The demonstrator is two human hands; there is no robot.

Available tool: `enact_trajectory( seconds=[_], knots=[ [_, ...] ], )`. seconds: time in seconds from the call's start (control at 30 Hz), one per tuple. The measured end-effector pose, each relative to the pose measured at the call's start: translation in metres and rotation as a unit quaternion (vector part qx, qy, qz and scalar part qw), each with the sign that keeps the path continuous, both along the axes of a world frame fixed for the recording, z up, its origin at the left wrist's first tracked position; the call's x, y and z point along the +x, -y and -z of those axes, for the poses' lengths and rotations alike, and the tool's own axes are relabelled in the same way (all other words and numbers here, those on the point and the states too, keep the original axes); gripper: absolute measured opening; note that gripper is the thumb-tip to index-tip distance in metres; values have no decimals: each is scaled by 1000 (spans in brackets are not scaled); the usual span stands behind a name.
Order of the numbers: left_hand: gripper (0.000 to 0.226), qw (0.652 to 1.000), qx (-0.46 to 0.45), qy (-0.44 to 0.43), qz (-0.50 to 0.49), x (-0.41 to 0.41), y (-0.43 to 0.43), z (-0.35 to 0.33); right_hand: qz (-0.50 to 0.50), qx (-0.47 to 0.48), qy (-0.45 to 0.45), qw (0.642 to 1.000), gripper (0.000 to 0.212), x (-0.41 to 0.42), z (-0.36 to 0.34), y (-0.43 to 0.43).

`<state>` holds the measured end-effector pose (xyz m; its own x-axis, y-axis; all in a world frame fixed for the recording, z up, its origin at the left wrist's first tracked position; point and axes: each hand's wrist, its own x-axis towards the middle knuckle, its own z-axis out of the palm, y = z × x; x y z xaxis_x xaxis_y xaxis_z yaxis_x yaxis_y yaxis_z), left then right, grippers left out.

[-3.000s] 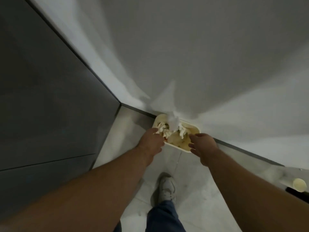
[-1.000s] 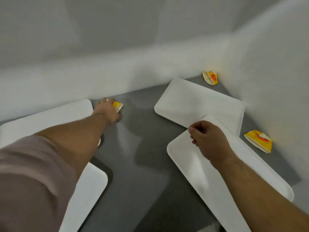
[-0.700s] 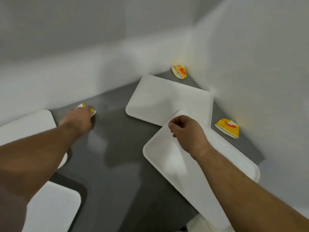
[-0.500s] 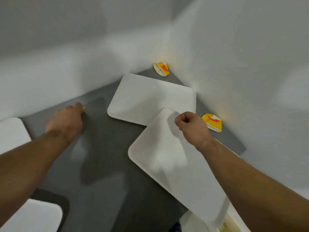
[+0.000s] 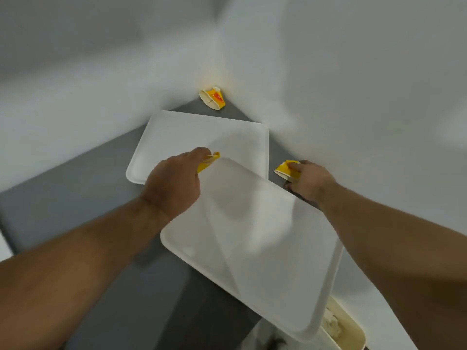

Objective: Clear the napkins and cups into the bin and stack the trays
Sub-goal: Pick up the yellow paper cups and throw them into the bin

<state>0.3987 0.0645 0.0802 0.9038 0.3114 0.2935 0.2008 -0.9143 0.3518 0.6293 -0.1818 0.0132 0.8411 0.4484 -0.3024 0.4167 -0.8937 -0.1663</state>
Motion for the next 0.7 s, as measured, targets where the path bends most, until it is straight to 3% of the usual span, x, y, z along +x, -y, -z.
enact_trajectory(
  seconds=[0.2,0.3,0.4,0.53,0.7],
  knots=[
    [44,998,-69,4,8,29,67,3,-72,-19,84,994,34,12,4,8],
    [46,995,-99,17,21,43,105,6,-66,39,120,990,23,12,-5,28],
    [36,987,-159,22,3,60,147,8,1,153,131,980,25,5,-22,69],
    [31,976,-215,37,23,87,221,4,92,308,146,936,27,-28,-38,159],
    [22,942,-320,51,87,98,334,19,248,347,110,898,30,-103,-19,293]
  ],
)
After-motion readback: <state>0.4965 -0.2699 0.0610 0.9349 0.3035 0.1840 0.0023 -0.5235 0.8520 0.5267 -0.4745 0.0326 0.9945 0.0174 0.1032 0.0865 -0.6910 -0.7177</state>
